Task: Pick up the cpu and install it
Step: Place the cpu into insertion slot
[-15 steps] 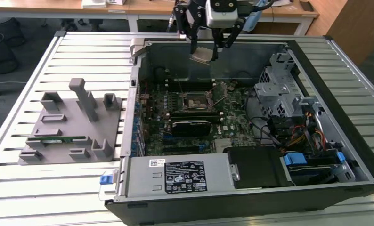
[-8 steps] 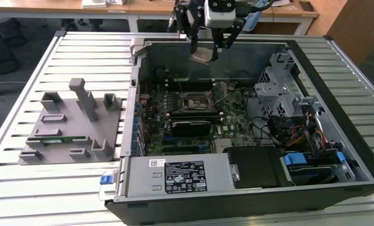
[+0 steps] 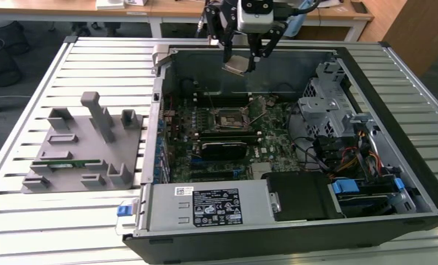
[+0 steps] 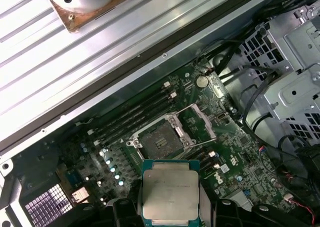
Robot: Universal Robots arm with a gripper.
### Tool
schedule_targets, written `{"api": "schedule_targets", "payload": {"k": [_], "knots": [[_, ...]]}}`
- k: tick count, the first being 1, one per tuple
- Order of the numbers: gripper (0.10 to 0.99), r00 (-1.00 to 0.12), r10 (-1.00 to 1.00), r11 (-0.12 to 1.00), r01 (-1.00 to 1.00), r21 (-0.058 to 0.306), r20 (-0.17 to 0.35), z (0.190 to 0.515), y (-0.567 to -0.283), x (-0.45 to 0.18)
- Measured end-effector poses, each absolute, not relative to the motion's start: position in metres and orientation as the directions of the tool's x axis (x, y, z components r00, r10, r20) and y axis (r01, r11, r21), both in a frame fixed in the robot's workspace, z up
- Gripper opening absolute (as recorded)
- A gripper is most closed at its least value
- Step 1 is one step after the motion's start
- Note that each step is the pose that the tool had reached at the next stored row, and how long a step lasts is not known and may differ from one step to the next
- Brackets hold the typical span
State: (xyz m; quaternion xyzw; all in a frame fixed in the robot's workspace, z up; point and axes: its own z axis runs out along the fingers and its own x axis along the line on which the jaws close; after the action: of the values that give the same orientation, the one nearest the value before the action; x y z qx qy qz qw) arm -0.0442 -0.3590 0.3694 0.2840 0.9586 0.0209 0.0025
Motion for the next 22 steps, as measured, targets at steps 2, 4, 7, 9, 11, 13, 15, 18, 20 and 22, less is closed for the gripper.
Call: {"api": "schedule_targets", "payload": {"k": [2,4,7,9,11,13,15,18,20,22], "knots": [[0.541,-0.834,0.552,0.833,0.552,0.042,0.007,0.3694,-0.3590,-0.0442],[0.541,-0.828,0.560,0.827,0.560,0.042,0.007,0.3693,-0.3590,-0.0442],[0.541,-0.820,0.573,0.819,0.572,0.042,0.007,0.3693,-0.3590,-0.0442],[0.541,-0.814,0.581,0.813,0.581,0.041,0.007,0.3693,-0.3590,-0.0442],[0.541,-0.807,0.591,0.806,0.591,0.041,0.007,0.3692,-0.3590,-0.0443],[0.541,-0.797,0.603,0.797,0.603,0.041,0.007,0.3691,-0.3590,-0.0444],[0.541,-0.787,0.616,0.787,0.616,0.041,0.007,0.3691,-0.3590,-0.0444],[0.541,-0.774,0.633,0.774,0.632,0.041,0.007,0.3690,-0.3590,-0.0444],[0.541,-0.765,0.644,0.764,0.644,0.041,0.007,0.3690,-0.3590,-0.0445],[0.541,-0.752,0.659,0.751,0.659,0.042,0.007,0.3689,-0.3590,-0.0445]]}}
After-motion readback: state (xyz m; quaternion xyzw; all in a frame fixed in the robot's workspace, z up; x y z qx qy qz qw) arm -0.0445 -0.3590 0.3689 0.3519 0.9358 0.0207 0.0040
